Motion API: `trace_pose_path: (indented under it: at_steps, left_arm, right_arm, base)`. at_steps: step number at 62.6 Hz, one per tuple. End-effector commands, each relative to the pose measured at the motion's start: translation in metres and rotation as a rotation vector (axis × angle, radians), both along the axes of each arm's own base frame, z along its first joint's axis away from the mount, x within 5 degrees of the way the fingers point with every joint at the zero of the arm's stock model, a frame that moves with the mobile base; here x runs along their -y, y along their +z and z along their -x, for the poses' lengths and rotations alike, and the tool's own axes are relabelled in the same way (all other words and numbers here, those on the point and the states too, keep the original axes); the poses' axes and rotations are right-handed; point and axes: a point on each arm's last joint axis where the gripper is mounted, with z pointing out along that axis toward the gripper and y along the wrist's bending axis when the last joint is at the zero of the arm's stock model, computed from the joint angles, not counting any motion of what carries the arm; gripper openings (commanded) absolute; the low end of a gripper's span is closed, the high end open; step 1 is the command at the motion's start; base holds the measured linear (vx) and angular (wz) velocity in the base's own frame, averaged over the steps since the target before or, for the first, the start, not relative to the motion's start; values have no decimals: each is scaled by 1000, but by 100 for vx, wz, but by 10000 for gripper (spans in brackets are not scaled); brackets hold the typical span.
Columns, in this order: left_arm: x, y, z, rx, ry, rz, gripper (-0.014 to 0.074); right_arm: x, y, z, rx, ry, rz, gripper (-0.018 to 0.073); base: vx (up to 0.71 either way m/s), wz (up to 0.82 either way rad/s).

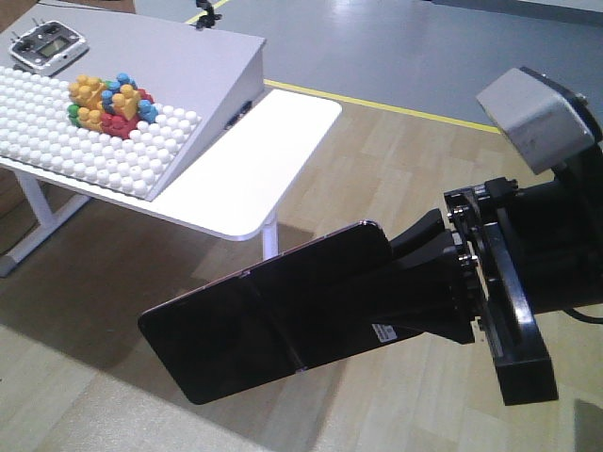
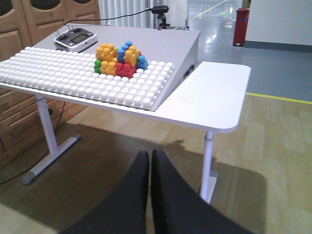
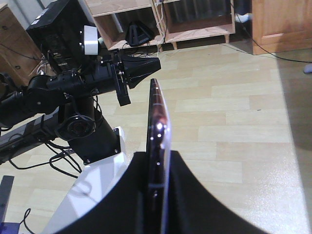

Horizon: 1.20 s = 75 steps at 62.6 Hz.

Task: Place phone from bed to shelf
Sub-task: 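Hold the phone in the right gripper while the base turns past the desk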

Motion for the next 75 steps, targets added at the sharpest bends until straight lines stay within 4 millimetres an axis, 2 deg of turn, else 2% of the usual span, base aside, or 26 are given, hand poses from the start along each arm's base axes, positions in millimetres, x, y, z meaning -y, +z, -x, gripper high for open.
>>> trace_pose_path:
  at_steps: [1, 75]
  left_arm:
    - [-1, 6, 0, 78, 11, 6, 1]
    - [-1, 6, 0, 78, 11, 6, 1]
  right_arm:
    - [-2, 19, 11, 1, 57, -100, -1]
    - [-2, 19, 11, 1, 57, -100, -1]
  base:
    - [15, 22]
    - [12, 27]
